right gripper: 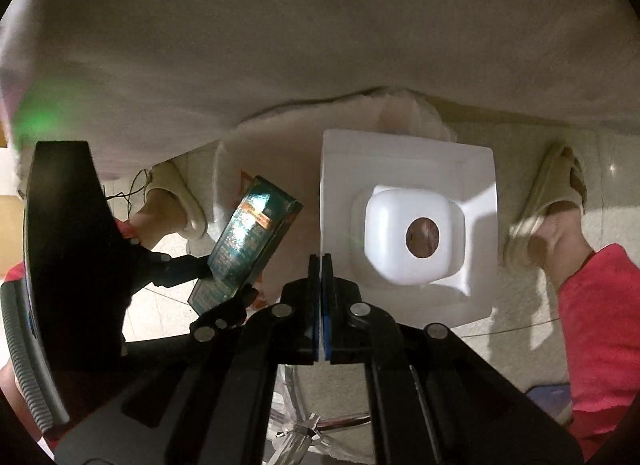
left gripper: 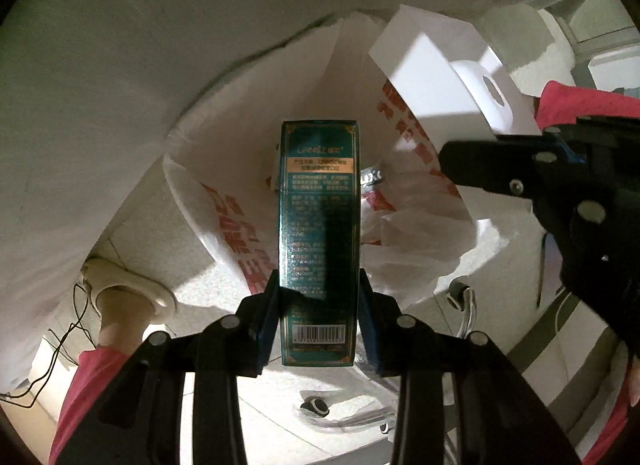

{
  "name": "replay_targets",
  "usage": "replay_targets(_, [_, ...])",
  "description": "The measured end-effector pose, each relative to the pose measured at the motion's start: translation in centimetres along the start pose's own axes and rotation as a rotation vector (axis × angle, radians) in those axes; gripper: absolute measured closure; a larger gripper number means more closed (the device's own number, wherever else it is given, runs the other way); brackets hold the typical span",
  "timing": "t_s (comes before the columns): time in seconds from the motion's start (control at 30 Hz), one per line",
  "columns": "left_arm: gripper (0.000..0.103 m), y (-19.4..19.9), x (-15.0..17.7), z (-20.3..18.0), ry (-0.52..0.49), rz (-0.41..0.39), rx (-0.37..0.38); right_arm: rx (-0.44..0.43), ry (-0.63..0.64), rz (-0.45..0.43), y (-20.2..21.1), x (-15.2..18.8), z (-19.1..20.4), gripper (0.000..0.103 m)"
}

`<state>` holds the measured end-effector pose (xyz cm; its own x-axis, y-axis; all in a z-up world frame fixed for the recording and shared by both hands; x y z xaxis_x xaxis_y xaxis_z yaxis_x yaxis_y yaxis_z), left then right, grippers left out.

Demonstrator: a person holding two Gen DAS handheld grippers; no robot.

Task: Collect trash
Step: 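Open both tools to drop the green box and white tray into the bag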

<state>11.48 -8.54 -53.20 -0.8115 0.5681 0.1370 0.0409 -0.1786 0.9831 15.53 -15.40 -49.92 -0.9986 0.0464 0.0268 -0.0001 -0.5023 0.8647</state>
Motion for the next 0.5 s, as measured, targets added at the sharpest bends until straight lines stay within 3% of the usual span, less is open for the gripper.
replay_targets(0.5, [0.067, -4.8, -0.8, 0.7, 0.002, 0.074, 0.046, -0.014, -0.044, 0.07, -4.0, -1.1, -2.1, 0.101])
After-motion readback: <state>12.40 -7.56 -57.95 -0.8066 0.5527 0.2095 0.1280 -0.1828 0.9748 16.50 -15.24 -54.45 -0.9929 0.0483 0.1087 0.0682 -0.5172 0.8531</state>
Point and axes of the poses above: each gripper's, at about its wrist camera, not at the fingertips, and y roughly against the way its jaws point, z to its left, x to its underside, the point moved 6 cm from there along -y, roughly the way its jaws point, and after that the axes turned 12 degrees about -x, right-handed, at the moved point
